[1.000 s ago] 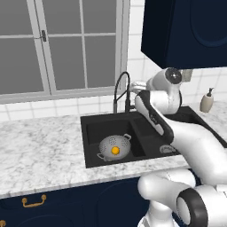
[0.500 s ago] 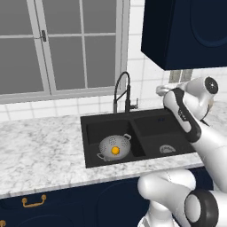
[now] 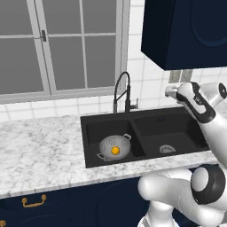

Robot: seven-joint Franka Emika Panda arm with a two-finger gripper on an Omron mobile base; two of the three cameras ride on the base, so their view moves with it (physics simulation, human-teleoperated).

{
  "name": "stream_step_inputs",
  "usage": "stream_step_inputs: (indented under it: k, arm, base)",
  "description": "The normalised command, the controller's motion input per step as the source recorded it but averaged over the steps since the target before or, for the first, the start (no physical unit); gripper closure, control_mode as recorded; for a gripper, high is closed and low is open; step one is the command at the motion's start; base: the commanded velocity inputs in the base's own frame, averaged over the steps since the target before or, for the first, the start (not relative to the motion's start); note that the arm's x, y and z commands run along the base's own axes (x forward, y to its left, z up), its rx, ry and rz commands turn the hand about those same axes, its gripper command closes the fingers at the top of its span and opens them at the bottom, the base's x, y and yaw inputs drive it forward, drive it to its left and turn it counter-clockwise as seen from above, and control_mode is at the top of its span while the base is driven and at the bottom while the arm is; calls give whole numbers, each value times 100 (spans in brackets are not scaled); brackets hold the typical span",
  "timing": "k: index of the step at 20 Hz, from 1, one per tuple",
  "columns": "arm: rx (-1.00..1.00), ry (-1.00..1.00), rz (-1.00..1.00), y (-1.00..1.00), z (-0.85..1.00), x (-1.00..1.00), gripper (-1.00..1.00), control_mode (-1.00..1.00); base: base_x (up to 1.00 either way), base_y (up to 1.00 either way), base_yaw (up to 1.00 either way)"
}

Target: Put the colander in the sink, put the tangerine in the colander, and turn on the sink faucet and pour water over the colander.

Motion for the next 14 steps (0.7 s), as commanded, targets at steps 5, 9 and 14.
stream_step_inputs:
  k: [5,9,14]
  arm:
    - [16,1,12,0,-39,57,-100,-100]
    - [11,0,12,0,-46,62,-100,-100]
    - [8,0,10,5,-37,90,-100,-100]
  base:
    - [0,0,0]
    - [0,0,0]
    - [0,0,0]
